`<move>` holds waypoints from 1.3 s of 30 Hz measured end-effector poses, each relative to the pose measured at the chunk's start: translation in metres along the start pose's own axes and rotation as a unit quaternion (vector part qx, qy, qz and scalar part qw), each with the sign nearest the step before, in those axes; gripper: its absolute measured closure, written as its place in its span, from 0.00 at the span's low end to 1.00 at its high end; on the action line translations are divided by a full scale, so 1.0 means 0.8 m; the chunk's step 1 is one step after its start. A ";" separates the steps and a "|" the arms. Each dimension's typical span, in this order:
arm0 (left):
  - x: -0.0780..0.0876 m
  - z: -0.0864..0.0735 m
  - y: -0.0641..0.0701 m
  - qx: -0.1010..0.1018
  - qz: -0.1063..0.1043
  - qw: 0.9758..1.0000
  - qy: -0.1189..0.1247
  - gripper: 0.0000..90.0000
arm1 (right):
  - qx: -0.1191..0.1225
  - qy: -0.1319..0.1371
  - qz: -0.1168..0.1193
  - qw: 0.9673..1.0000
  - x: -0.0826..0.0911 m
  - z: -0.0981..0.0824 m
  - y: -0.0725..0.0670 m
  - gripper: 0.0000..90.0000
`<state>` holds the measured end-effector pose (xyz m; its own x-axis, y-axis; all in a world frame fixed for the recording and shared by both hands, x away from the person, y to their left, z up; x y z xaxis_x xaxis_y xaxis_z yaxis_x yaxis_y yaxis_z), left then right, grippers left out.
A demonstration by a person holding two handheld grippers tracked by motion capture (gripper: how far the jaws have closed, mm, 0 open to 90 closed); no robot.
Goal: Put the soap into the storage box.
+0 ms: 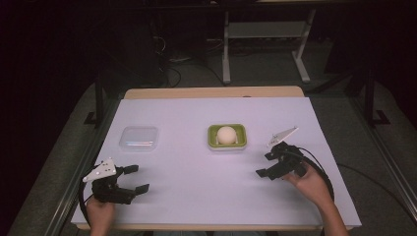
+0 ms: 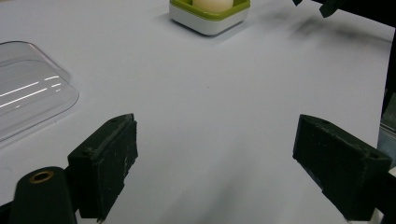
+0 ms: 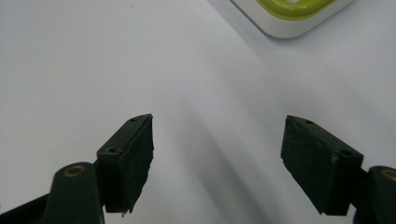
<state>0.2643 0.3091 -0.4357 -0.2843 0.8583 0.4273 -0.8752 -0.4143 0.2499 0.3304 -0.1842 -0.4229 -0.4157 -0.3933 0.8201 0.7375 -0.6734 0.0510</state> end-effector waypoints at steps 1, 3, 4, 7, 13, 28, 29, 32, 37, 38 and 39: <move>0.000 0.000 0.000 0.000 0.000 1.000 0.000 0.15 | -0.001 -0.001 0.001 1.000 0.001 -0.002 0.000 0.27; 0.000 0.000 0.000 0.000 0.000 1.000 -0.001 0.15 | -0.003 0.002 0.001 1.000 0.002 -0.006 -0.001 0.27; 0.000 0.000 0.000 0.000 0.001 1.000 -0.001 0.15 | -0.007 0.001 0.002 1.000 0.003 -0.008 -0.002 0.27; 0.000 0.000 0.000 0.002 0.001 1.000 0.000 0.15 | -0.010 0.002 0.001 1.000 0.005 -0.015 -0.003 0.27; 0.000 -0.001 0.000 0.003 0.002 1.000 0.000 0.15 | -0.017 0.005 0.001 1.000 0.008 -0.029 -0.008 0.27; 0.000 -0.001 0.000 0.003 0.002 1.000 -0.001 0.15 | -0.024 0.017 0.000 1.000 0.021 -0.056 -0.025 0.27; 0.000 -0.001 0.000 0.003 0.001 1.000 -0.001 0.15 | -0.020 0.020 -0.001 1.000 0.021 -0.057 -0.026 0.27; 0.000 -0.001 0.000 0.003 0.002 1.000 0.000 0.15 | -0.021 0.024 -0.001 0.999 0.025 -0.062 -0.031 0.27; 0.000 0.000 0.000 0.003 0.001 1.000 -0.001 0.15 | -0.029 0.027 -0.002 0.999 0.031 -0.077 -0.042 0.26; 0.000 0.000 0.000 0.003 0.001 1.000 -0.001 0.15 | -0.029 0.027 -0.002 0.999 0.031 -0.077 -0.042 0.26; 0.000 0.000 0.000 0.001 0.000 1.000 -0.002 0.15 | -0.033 0.028 -0.005 0.999 0.032 -0.085 -0.047 0.24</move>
<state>0.2643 0.3090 -0.4360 -0.2826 0.8571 0.4308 -0.8742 -0.4150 0.2520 0.2559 -0.2116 -0.4424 -0.4544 -0.4195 0.7858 0.6967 -0.7171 0.0201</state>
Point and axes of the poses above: each handheld gripper's, and its own axes: x roughly backward along the jaws, z roughly out of its top, y roughly to its right, the point moved 2 cm from there along -x, roughly forward along the jaws, and after that the axes turned 13 degrees about -z, right-handed, at the moved point
